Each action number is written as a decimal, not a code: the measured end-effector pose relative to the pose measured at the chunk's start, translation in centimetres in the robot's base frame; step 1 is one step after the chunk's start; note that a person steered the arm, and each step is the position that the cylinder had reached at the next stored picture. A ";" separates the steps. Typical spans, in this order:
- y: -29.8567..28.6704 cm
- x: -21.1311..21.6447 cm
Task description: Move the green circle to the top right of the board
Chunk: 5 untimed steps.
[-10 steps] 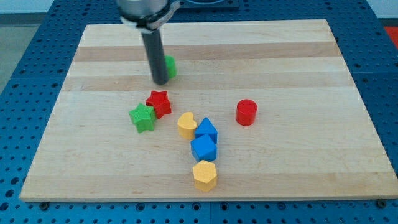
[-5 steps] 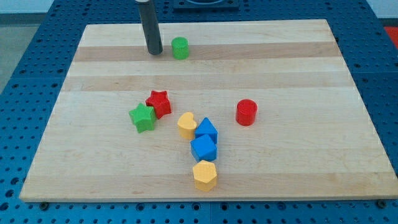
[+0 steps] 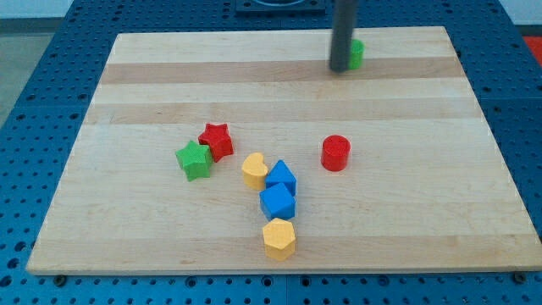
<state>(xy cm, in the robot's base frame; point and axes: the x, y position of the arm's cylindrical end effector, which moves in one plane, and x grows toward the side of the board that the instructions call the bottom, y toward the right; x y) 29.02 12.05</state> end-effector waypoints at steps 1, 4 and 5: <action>5.5 0.0; 3.6 3.0; -1.7 6.7</action>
<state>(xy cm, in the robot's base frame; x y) 35.76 10.37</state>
